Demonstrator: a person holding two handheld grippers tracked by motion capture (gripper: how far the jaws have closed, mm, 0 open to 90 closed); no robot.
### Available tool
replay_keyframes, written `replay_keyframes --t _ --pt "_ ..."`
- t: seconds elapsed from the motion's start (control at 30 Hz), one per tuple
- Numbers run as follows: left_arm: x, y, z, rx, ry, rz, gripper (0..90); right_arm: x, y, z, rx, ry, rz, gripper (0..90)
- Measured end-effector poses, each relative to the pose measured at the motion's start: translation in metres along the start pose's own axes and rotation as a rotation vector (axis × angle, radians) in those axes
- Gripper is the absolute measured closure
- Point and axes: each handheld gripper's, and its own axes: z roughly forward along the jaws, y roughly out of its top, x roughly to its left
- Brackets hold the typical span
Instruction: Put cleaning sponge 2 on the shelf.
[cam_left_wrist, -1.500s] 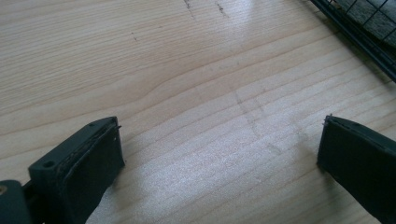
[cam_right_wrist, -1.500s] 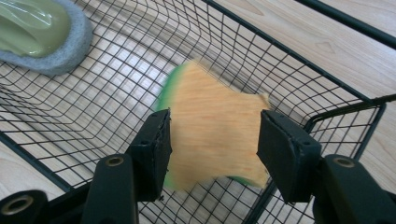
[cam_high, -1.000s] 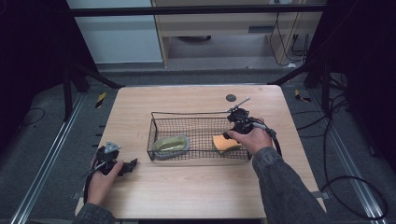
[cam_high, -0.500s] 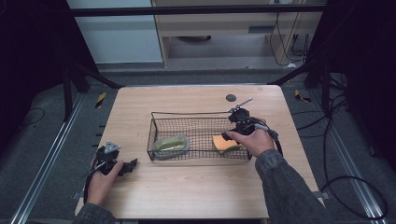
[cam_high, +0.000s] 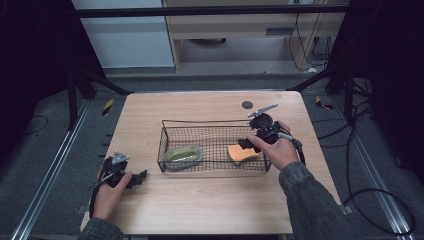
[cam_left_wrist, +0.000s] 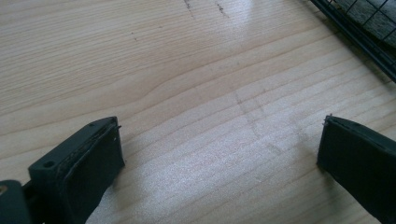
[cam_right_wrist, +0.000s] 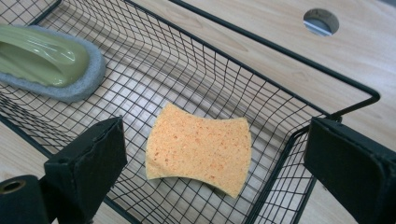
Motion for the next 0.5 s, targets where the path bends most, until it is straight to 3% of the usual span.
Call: replay_keyframes --t 0.23,0.5 --pt "0.000 0.000 0.000 0.000 0.000 0.000 0.0 -0.007 -0.004 -0.010 -0.035 -0.012 -0.009 6.0" --pt "0.000 0.000 0.000 0.000 0.001 0.002 0.0 -0.021 -0.013 -0.020 -0.054 -0.025 0.014 8.2"
